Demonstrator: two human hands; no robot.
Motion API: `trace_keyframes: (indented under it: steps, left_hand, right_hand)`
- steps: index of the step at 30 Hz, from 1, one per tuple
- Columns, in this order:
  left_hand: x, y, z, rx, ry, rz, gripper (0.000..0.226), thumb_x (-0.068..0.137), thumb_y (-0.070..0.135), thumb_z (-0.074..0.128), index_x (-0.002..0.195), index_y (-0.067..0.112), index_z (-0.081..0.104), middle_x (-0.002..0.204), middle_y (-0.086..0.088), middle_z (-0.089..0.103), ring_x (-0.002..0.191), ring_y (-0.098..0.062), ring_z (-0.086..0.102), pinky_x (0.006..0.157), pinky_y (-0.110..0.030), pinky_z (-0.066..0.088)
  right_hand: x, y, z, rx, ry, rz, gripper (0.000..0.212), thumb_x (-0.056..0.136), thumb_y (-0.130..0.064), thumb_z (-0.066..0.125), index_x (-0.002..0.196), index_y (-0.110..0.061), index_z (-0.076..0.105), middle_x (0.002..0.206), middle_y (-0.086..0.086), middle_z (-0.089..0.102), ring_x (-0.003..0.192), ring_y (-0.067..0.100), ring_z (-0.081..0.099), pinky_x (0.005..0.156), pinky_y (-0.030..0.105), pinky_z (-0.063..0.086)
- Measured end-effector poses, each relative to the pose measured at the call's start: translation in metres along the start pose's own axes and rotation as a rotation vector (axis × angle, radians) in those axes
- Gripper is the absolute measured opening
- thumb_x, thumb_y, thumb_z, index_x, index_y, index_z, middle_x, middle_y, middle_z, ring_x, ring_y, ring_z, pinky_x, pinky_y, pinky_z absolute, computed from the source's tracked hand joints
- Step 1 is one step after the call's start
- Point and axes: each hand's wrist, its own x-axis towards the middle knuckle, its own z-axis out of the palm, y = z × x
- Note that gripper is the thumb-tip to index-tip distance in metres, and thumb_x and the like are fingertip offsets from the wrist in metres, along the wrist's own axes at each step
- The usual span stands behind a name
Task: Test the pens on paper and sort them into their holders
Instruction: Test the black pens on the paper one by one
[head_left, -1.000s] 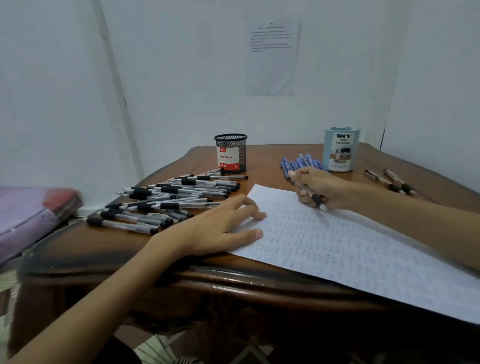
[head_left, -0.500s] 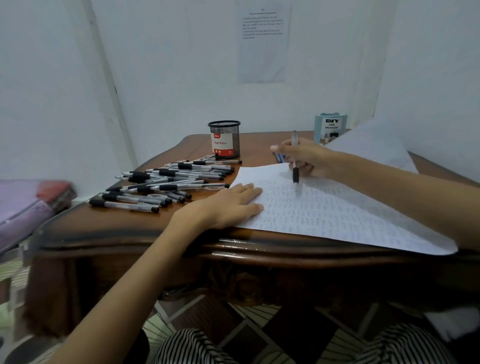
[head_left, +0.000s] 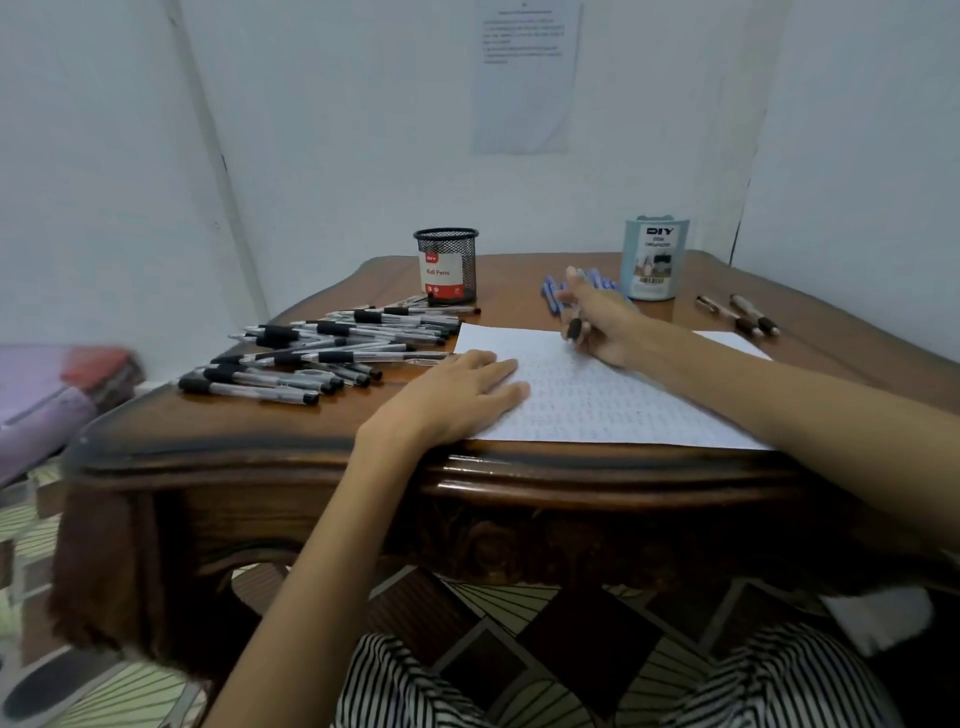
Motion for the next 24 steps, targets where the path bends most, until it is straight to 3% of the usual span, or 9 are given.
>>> trace_keyframes:
  steps: [3,8,11,13,15,17,21,24]
  left_hand:
    - [-0.002,0.001,-0.002,-0.008,-0.02,-0.01,0.056,0.097,0.052,0.026,0.148,0.032,0.018,0.157,0.006,0.011,0.144,-0.014,0.009,0.115,-0.035,0.007]
    - [-0.003,0.002,-0.001,-0.002,0.02,-0.017,0.058,0.095,0.054,0.028,0.148,0.03,0.022,0.156,0.004,0.015,0.142,-0.016,0.013,0.114,-0.036,0.011]
    - [-0.003,0.002,-0.001,-0.015,0.027,-0.033,0.061,0.093,0.057,0.03,0.147,0.028,0.024,0.152,0.004,0.02,0.139,-0.016,0.019,0.113,-0.038,0.019]
    - [-0.004,0.003,-0.002,-0.019,0.026,-0.035,0.061,0.094,0.057,0.03,0.147,0.028,0.024,0.152,0.004,0.02,0.139,-0.016,0.021,0.112,-0.038,0.02]
    - [-0.005,0.003,-0.002,-0.018,0.031,-0.031,0.059,0.094,0.055,0.03,0.147,0.028,0.025,0.152,0.004,0.021,0.139,-0.016,0.021,0.111,-0.037,0.021]
    - [-0.006,0.003,-0.002,-0.016,0.034,-0.025,0.058,0.095,0.054,0.029,0.147,0.028,0.024,0.153,0.004,0.02,0.139,-0.016,0.021,0.111,-0.036,0.02]
    - [-0.008,0.004,-0.004,-0.008,0.015,-0.021,0.058,0.096,0.053,0.028,0.148,0.029,0.021,0.156,0.005,0.015,0.142,-0.016,0.015,0.113,-0.034,0.014]
    - [-0.008,0.005,-0.004,0.013,-0.005,-0.021,0.058,0.096,0.054,0.026,0.149,0.03,0.018,0.157,0.006,0.011,0.143,-0.014,0.011,0.114,-0.034,0.009]
  right_hand:
    - [-0.002,-0.004,-0.012,0.096,-0.05,0.028,0.028,0.1,-0.034,0.039,0.082,-0.013,0.044,0.043,-0.004,0.035,0.031,0.003,0.034,0.033,0.012,0.034]
    - [-0.002,-0.007,-0.025,-0.087,-0.112,0.057,0.026,0.097,-0.024,0.049,0.077,-0.013,0.038,0.058,0.002,0.034,0.03,0.002,0.031,0.031,0.011,0.028]
    - [-0.006,-0.007,-0.021,-0.119,-0.075,-0.012,0.016,0.098,-0.028,0.047,0.101,-0.014,0.04,0.054,0.001,0.031,0.029,0.003,0.027,0.029,0.012,0.025]
    - [-0.005,-0.004,-0.02,-0.17,-0.074,-0.042,0.025,0.099,-0.029,0.044,0.121,-0.019,0.038,0.055,-0.001,0.029,0.032,0.003,0.025,0.03,0.013,0.024]
    - [-0.004,-0.001,-0.018,-0.213,-0.098,-0.093,0.029,0.099,-0.03,0.043,0.127,-0.023,0.036,0.052,-0.002,0.036,0.035,0.004,0.025,0.031,0.015,0.023]
    - [-0.007,-0.002,-0.016,-0.198,-0.097,-0.117,0.024,0.097,-0.029,0.049,0.118,-0.024,0.039,0.051,-0.001,0.037,0.036,0.005,0.026,0.031,0.015,0.023]
    - [-0.013,-0.007,-0.014,-0.045,0.017,-0.049,0.023,0.086,-0.021,0.067,0.076,-0.012,0.047,0.048,-0.003,0.034,0.029,0.002,0.029,0.03,0.013,0.027]
    - [-0.012,-0.009,-0.014,0.231,0.096,0.001,0.023,0.083,-0.01,0.069,0.074,-0.011,0.047,0.038,-0.007,0.038,0.025,0.002,0.028,0.029,0.01,0.029]
